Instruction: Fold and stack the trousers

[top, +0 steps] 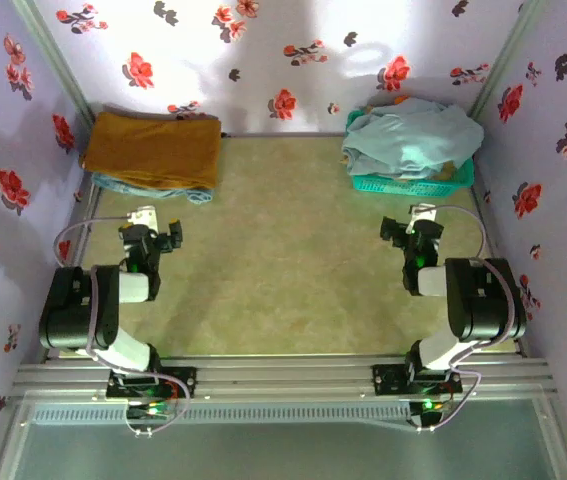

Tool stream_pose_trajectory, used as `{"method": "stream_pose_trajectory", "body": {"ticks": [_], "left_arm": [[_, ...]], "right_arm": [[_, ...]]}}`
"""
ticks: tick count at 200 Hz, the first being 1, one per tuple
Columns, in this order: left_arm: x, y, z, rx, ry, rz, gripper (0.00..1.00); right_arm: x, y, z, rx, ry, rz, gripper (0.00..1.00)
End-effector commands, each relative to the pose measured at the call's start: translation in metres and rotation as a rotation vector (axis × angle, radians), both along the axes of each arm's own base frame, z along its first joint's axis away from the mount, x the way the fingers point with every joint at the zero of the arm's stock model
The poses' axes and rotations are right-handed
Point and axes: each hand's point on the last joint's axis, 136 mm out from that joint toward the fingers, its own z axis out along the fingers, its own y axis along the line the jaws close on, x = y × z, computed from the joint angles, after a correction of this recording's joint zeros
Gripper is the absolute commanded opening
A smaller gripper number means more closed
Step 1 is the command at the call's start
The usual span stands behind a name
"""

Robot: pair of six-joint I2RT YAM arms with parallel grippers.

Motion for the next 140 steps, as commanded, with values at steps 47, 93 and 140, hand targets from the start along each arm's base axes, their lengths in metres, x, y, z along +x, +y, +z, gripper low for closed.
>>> {"method": "stream_pose_trajectory", "body": {"ticks": [47, 93, 140], "left_arm": [[0.0066, -0.0034, 0.0065, 0.018, -0.014, -0.023, 1.00], [0.0067, -0.0040, 0.0067, 0.019, -0.015, -0.026, 1.00], [0.0065, -0.0052, 0.0065, 0.025, -0.014, -0.031, 1.00]], "right_arm": [[0.0016, -0.0009, 0.0067, 0.012, -0.024, -0.008, 0.99], [0.0020, -0.0005, 0.0071, 0.012, -0.025, -0.006, 0.99], [0.0019, -0.0006, 0.0070, 0.012, -0.025, -0.007, 0.99]]}}
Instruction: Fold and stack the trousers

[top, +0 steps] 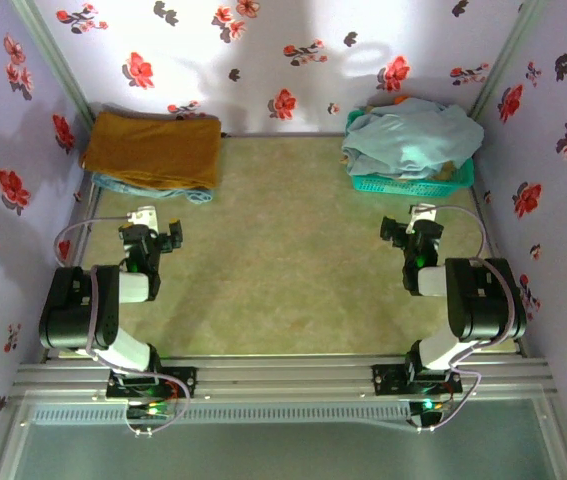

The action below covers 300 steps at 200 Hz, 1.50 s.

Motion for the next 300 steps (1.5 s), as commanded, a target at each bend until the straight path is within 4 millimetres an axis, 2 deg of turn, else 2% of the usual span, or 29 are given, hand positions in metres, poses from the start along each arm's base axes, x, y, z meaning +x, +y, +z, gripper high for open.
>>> {"method": "stream_pose_trajectory", "body": {"ticks": [1, 145, 162, 182, 207, 222, 249, 259, 262, 264, 270, 279, 285, 300], "left_arm": [[0.006, -0.006, 0.007, 0.018, -0.015, -0.030, 1.00], [0.006, -0.003, 0.007, 0.017, -0.017, -0.018, 1.00], [0.004, -0.008, 0.017, 0.047, -0.032, -0.015, 1.00], [-0.004, -0.008, 0.038, 0.057, -0.042, 0.000, 1.00], [-0.018, -0.020, 0.075, 0.042, -0.068, -0.006, 1.00], [-0.031, -0.019, 0.103, -0.004, -0.121, 0.021, 1.00], [-0.051, -0.018, 0.155, -0.136, -0.199, 0.055, 1.00], [-0.060, -0.018, 0.176, -0.212, -0.206, 0.072, 1.00], [-0.063, -0.018, 0.182, -0.246, -0.209, 0.080, 1.00], [-0.065, -0.018, 0.186, -0.265, -0.210, 0.086, 1.00], [-0.071, -0.017, 0.197, -0.338, -0.212, 0.107, 1.00], [-0.084, -0.015, 0.210, -0.461, -0.211, 0.150, 1.00], [-0.095, -0.014, 0.212, -0.537, -0.192, 0.183, 1.00], [-0.114, -0.014, 0.219, -0.573, -0.217, 0.171, 1.00]], "right_arm": [[0.002, -0.001, 0.007, 0.012, -0.024, -0.008, 0.99], [0.002, -0.003, 0.007, 0.019, -0.023, -0.018, 0.99], [-0.001, -0.002, 0.008, 0.001, -0.036, -0.020, 0.99], [-0.005, -0.001, 0.015, -0.032, -0.064, -0.042, 0.99], [-0.007, 0.015, 0.037, -0.095, -0.038, 0.000, 0.99], [-0.006, 0.031, 0.061, -0.131, -0.042, 0.057, 0.99], [-0.012, 0.050, 0.136, -0.094, -0.114, 0.081, 0.99], [-0.016, 0.046, 0.164, -0.043, -0.094, 0.011, 0.99], [-0.018, 0.041, 0.173, -0.020, -0.086, -0.035, 0.99], [-0.020, 0.039, 0.171, -0.013, -0.075, -0.050, 0.99], [-0.026, 0.028, 0.190, 0.067, -0.048, -0.151, 0.99], [-0.038, 0.014, 0.202, 0.159, 0.003, -0.281, 0.99], [-0.046, 0.007, 0.209, 0.207, 0.032, -0.342, 0.99], [-0.048, 0.008, 0.215, 0.301, 0.059, -0.324, 0.99]]}}
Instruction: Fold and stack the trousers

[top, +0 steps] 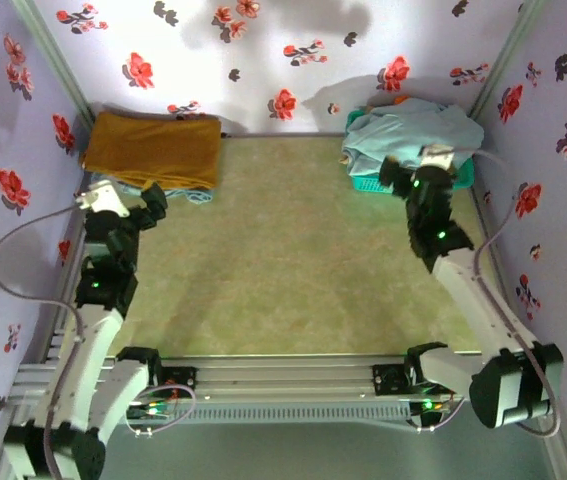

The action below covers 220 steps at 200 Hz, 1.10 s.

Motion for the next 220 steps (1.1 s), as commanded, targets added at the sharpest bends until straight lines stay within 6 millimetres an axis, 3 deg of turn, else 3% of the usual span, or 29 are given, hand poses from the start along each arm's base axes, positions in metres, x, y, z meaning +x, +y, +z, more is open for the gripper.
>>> {"method": "stream_pose_trajectory", "body": {"ticks": [1, 25, 46, 76, 95, 142, 159, 165, 167, 172, 202, 206, 220], "left_arm": [[-0.040, 0.005, -0.014, -0.231, 0.085, 0.046, 1.00], [-0.065, 0.019, -0.023, -0.344, -0.002, 0.100, 1.00], [-0.069, 0.017, -0.043, -0.370, 0.060, 0.099, 1.00], [-0.053, -0.016, -0.067, -0.401, 0.181, -0.060, 0.99], [-0.042, -0.037, -0.076, -0.409, 0.240, -0.171, 0.93], [-0.026, -0.063, -0.076, -0.412, 0.291, -0.308, 0.91], [-0.024, -0.064, -0.072, -0.404, 0.284, -0.316, 0.91], [-0.023, -0.064, -0.071, -0.399, 0.281, -0.318, 0.91], [-0.023, -0.064, -0.070, -0.399, 0.280, -0.318, 0.91], [-0.023, -0.064, -0.069, -0.395, 0.280, -0.320, 0.91], [-0.020, -0.065, -0.063, -0.378, 0.277, -0.326, 0.90], [-0.019, -0.065, -0.062, -0.377, 0.277, -0.326, 0.90], [-0.018, -0.065, -0.059, -0.377, 0.275, -0.330, 0.89]], "right_arm": [[-0.039, -0.030, -0.034, 0.197, 0.236, -0.190, 0.99], [-0.027, -0.024, -0.040, 0.278, 0.245, -0.121, 0.99], [-0.007, -0.026, -0.049, 0.259, 0.321, -0.115, 0.99], [0.040, -0.032, -0.076, 0.307, 0.432, -0.110, 0.99], [0.072, -0.042, -0.092, 0.351, 0.455, -0.135, 0.99], [0.147, -0.056, -0.121, 0.477, 0.438, -0.136, 0.99], [0.169, -0.055, -0.137, 0.527, 0.464, -0.106, 0.81], [0.175, -0.053, -0.140, 0.544, 0.468, -0.088, 0.69], [0.178, -0.051, -0.140, 0.549, 0.466, -0.075, 0.60], [0.180, -0.050, -0.141, 0.552, 0.466, -0.064, 0.52], [0.185, -0.046, -0.120, 0.559, 0.412, -0.030, 0.04], [0.185, -0.046, -0.115, 0.562, 0.400, -0.024, 0.00], [0.179, -0.039, -0.095, 0.568, 0.364, 0.002, 0.00]]}}
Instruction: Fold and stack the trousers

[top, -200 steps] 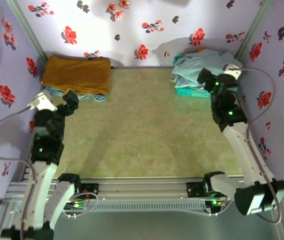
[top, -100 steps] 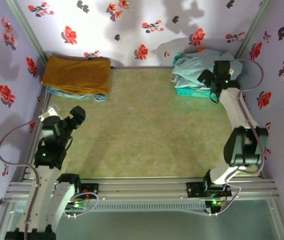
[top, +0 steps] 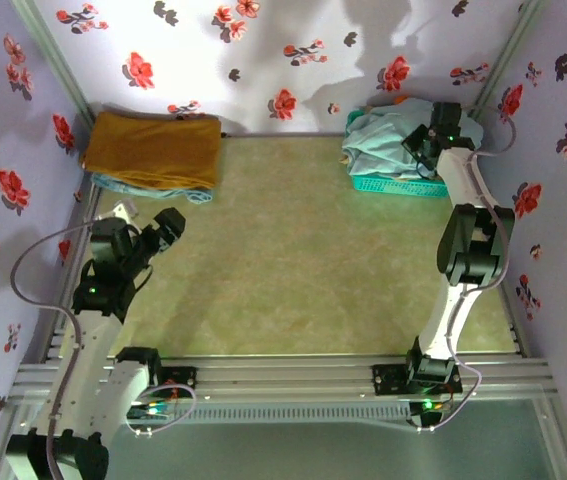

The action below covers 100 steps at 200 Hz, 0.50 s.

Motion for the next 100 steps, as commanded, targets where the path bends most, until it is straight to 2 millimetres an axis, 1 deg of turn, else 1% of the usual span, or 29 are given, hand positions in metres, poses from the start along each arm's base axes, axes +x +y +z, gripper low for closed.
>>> {"method": "stream_pose_trajectory", "body": {"ticks": [1, 16, 23, 24, 25, 38, 52, 71, 84, 100], "left_arm": [[0.004, -0.004, 0.025, 0.014, -0.066, -0.036, 0.89], [0.005, -0.006, 0.028, 0.005, -0.072, -0.041, 0.88], [0.006, -0.007, 0.029, 0.001, -0.077, -0.043, 0.87], [0.006, -0.007, 0.029, 0.000, -0.077, -0.043, 0.87], [0.006, -0.007, 0.029, -0.001, -0.077, -0.044, 0.87], [0.006, -0.007, 0.033, -0.008, -0.083, -0.043, 0.87], [0.005, -0.009, 0.036, -0.016, -0.089, -0.050, 0.87], [0.002, -0.010, 0.043, -0.017, -0.102, -0.057, 0.86], [0.000, -0.010, 0.049, -0.016, -0.112, -0.058, 0.86], [-0.003, -0.010, 0.057, -0.016, -0.127, -0.061, 0.86]], "right_arm": [[0.001, 0.010, 0.049, 0.035, -0.115, 0.032, 0.00], [-0.011, 0.021, 0.079, 0.028, -0.177, 0.058, 0.00], [-0.018, 0.029, 0.096, 0.025, -0.209, 0.075, 0.00], [-0.020, 0.031, 0.101, 0.025, -0.218, 0.081, 0.00], [-0.020, 0.031, 0.101, 0.025, -0.218, 0.081, 0.00], [-0.037, 0.045, 0.133, 0.006, -0.275, 0.116, 0.00], [-0.059, 0.062, 0.165, -0.011, -0.340, 0.160, 0.00], [-0.093, 0.085, 0.202, -0.047, -0.409, 0.217, 0.00], [-0.116, 0.099, 0.222, -0.042, -0.456, 0.251, 0.00], [-0.147, 0.122, 0.248, -0.057, -0.513, 0.315, 0.00]]}}
